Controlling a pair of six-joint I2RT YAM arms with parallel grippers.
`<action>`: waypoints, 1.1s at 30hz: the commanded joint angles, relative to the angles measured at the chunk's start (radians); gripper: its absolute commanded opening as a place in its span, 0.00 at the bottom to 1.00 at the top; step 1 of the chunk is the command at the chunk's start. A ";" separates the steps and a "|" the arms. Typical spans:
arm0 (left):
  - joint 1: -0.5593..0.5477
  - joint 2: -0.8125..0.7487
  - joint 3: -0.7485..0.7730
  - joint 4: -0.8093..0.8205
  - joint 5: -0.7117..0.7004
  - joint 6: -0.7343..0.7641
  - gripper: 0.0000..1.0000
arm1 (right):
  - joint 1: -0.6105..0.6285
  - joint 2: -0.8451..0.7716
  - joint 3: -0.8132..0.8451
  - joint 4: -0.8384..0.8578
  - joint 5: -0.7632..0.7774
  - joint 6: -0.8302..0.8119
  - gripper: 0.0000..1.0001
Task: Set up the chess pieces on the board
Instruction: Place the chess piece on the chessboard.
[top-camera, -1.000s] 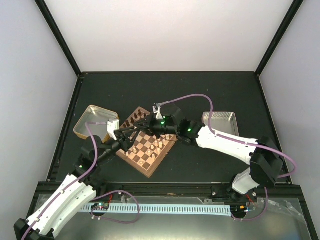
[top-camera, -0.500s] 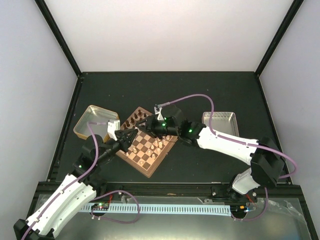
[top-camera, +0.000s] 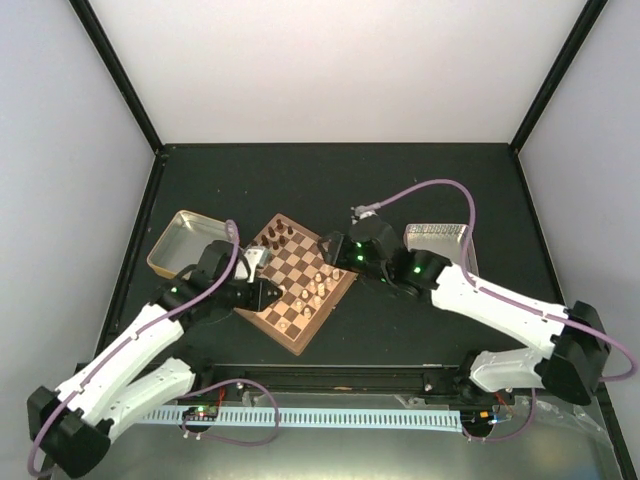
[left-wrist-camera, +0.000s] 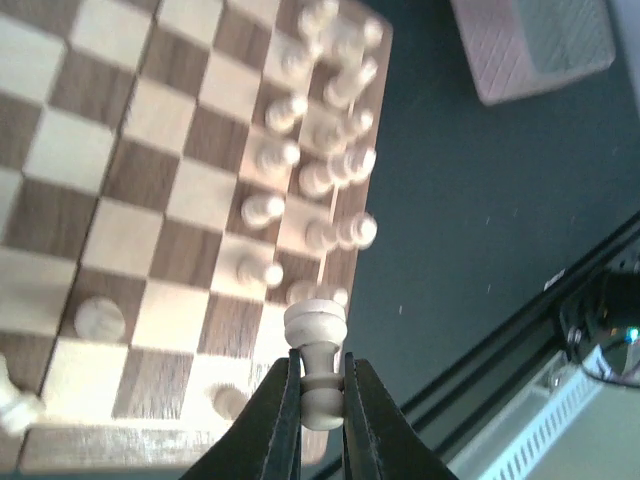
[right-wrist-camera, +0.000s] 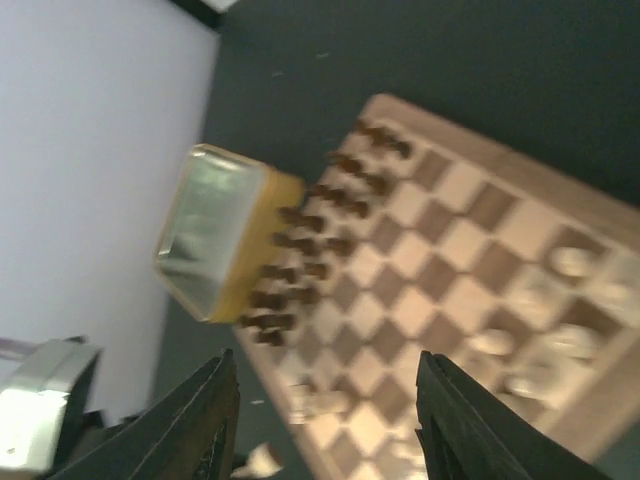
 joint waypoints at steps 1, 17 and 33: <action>-0.055 0.088 0.087 -0.185 0.031 0.025 0.01 | -0.018 -0.092 -0.097 -0.124 0.228 -0.050 0.50; -0.210 0.485 0.259 -0.299 -0.099 0.021 0.02 | -0.034 -0.253 -0.220 -0.180 0.399 -0.053 0.53; -0.210 0.742 0.378 -0.388 -0.147 0.120 0.10 | -0.034 -0.305 -0.278 -0.159 0.432 -0.066 0.53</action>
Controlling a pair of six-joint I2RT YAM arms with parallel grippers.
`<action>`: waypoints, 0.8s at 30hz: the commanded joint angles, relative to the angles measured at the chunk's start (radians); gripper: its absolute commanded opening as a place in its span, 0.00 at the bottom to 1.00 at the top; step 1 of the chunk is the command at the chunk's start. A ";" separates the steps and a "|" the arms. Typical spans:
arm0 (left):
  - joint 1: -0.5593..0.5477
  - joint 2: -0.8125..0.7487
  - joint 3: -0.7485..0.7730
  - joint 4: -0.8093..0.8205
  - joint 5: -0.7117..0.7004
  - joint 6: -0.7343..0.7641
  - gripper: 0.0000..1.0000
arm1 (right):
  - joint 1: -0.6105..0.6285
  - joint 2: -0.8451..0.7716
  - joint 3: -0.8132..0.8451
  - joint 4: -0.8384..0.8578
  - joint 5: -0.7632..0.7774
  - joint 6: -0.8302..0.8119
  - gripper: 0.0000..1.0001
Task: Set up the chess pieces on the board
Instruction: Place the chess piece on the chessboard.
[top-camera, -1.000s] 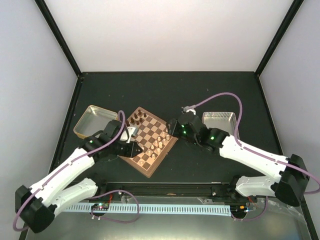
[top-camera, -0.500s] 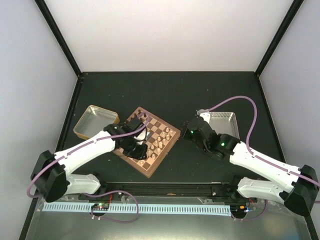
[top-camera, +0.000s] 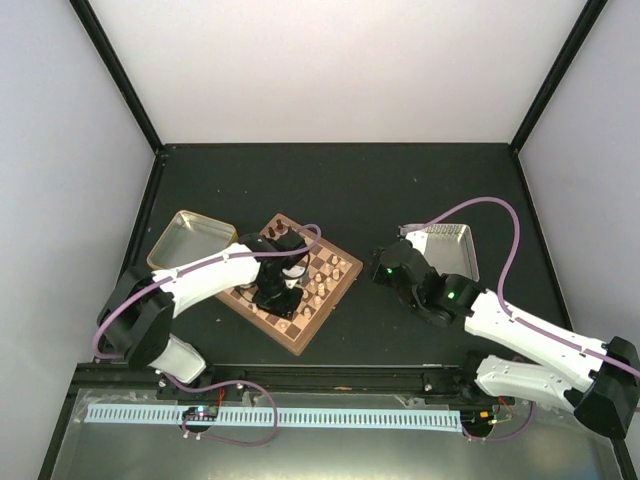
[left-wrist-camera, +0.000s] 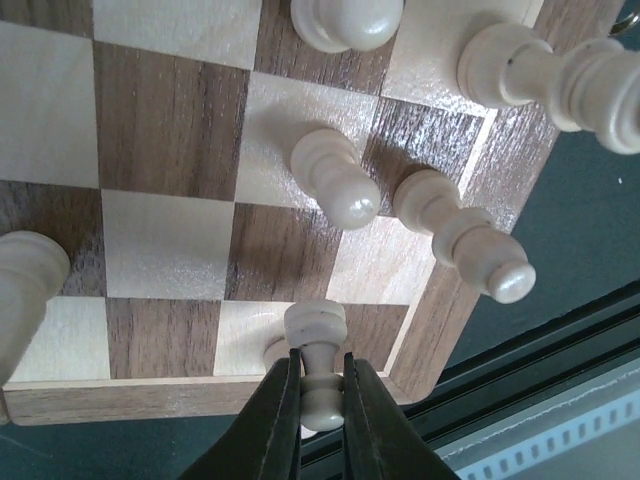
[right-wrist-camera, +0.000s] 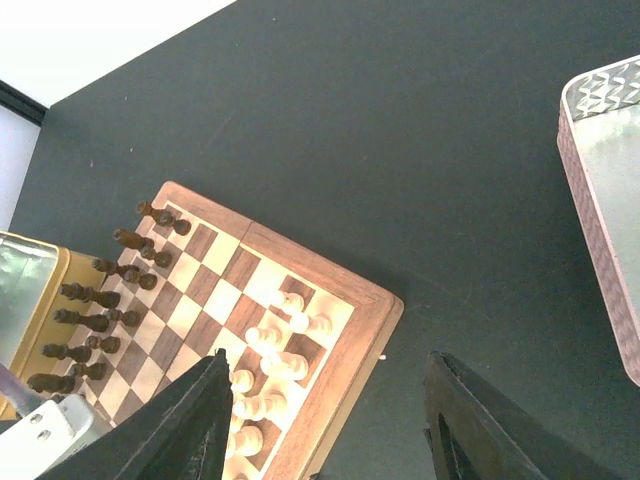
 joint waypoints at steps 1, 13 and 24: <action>-0.004 0.047 0.067 -0.040 -0.025 0.036 0.10 | -0.005 -0.014 -0.015 0.025 0.052 -0.009 0.53; -0.004 0.106 0.081 -0.036 -0.044 0.047 0.18 | -0.004 -0.009 -0.011 0.032 0.039 -0.019 0.54; -0.004 0.085 0.109 -0.048 -0.087 0.041 0.24 | -0.005 -0.010 -0.001 0.023 0.024 -0.022 0.54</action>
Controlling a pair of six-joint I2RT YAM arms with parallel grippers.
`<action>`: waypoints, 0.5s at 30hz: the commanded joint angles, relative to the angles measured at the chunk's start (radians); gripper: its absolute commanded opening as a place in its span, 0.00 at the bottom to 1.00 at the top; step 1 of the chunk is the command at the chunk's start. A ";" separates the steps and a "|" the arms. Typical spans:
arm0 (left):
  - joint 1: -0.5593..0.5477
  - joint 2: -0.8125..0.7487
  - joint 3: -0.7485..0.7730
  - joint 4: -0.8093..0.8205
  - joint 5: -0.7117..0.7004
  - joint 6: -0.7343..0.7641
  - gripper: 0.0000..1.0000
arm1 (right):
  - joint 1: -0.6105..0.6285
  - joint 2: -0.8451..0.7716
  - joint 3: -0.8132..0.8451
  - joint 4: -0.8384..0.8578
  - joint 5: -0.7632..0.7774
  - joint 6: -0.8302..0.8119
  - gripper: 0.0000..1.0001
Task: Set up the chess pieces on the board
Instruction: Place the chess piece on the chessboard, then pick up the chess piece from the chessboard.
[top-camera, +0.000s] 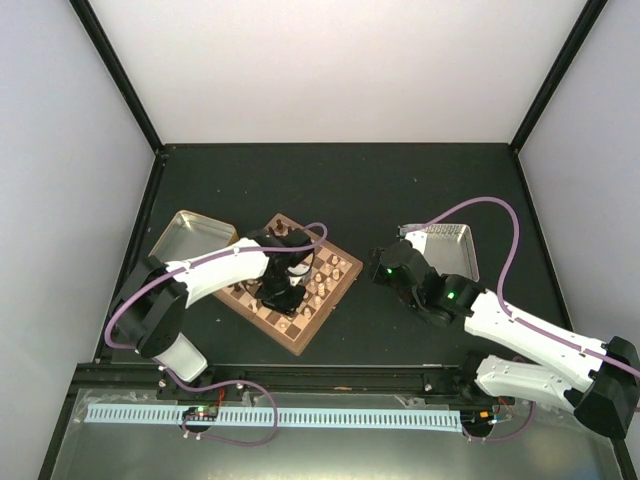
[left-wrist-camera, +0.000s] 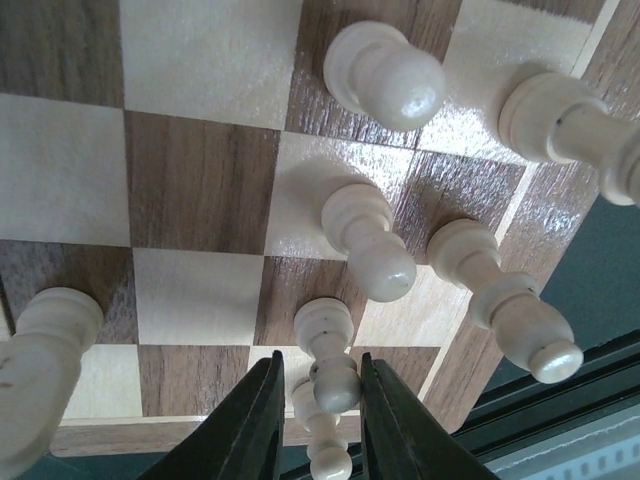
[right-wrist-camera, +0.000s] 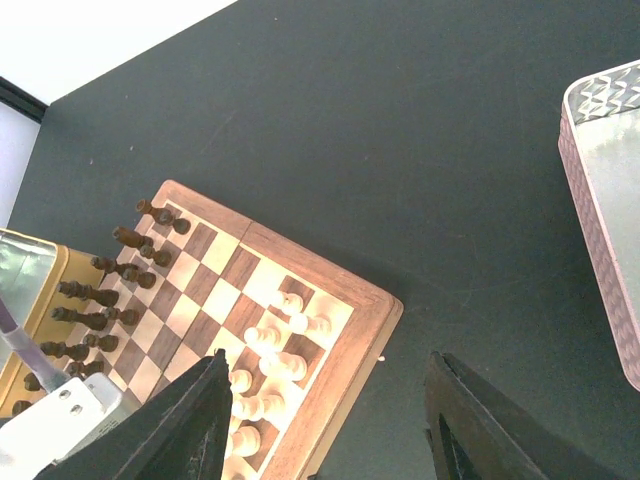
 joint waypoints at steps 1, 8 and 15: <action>-0.002 -0.024 0.064 -0.046 -0.051 0.005 0.26 | -0.004 -0.008 0.006 0.013 0.020 -0.007 0.54; 0.011 -0.117 0.083 -0.077 -0.105 -0.006 0.40 | -0.005 -0.005 0.006 0.019 -0.004 -0.009 0.54; 0.109 -0.208 -0.005 -0.007 -0.171 -0.049 0.46 | -0.005 0.016 0.007 0.026 -0.026 -0.007 0.54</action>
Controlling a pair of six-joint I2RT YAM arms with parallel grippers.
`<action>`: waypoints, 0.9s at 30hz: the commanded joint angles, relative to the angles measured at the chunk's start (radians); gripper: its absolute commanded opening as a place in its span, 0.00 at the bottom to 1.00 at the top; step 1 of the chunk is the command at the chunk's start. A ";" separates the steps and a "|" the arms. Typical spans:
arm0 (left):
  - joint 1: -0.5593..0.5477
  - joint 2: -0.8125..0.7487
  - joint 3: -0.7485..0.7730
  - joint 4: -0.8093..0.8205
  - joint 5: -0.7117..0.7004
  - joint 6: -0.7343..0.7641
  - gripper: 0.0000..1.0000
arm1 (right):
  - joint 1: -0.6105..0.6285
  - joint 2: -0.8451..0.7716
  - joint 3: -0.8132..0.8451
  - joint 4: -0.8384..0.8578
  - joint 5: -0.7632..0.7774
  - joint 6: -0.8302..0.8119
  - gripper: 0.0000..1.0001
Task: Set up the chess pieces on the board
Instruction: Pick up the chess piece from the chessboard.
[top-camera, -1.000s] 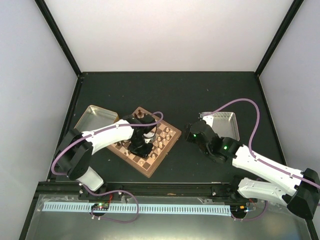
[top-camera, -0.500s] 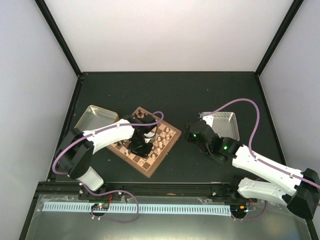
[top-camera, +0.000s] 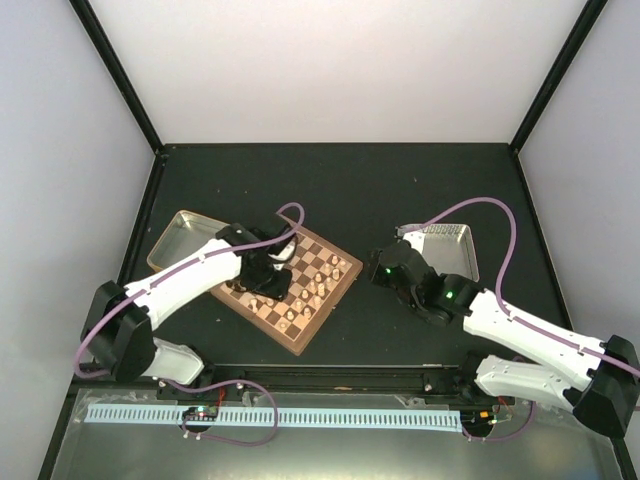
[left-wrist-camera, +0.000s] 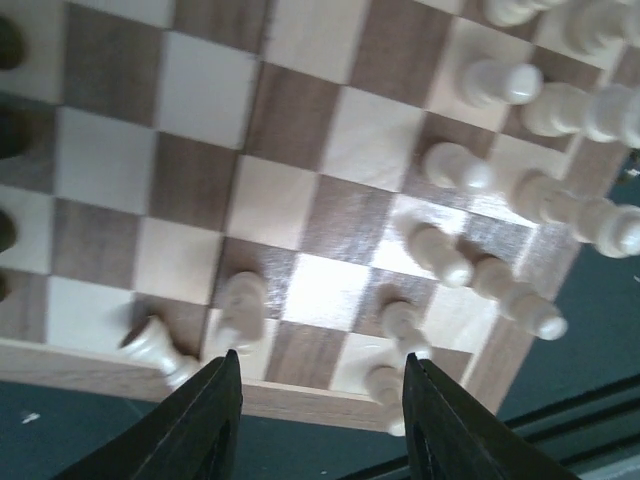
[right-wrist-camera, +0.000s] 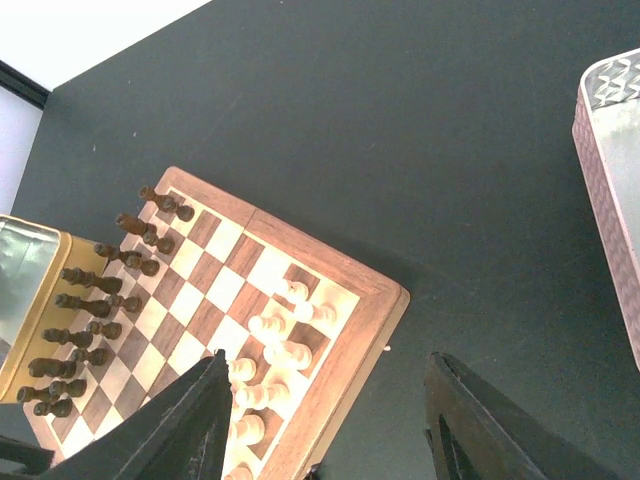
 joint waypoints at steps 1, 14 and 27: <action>0.066 -0.046 -0.054 0.036 -0.048 -0.027 0.46 | -0.005 0.013 0.008 0.027 -0.004 -0.007 0.54; 0.134 0.036 -0.119 0.133 -0.005 -0.008 0.36 | -0.005 0.022 0.010 0.026 -0.002 -0.013 0.54; 0.134 -0.023 -0.117 0.085 -0.010 -0.015 0.08 | -0.005 0.001 -0.002 0.022 0.010 -0.010 0.54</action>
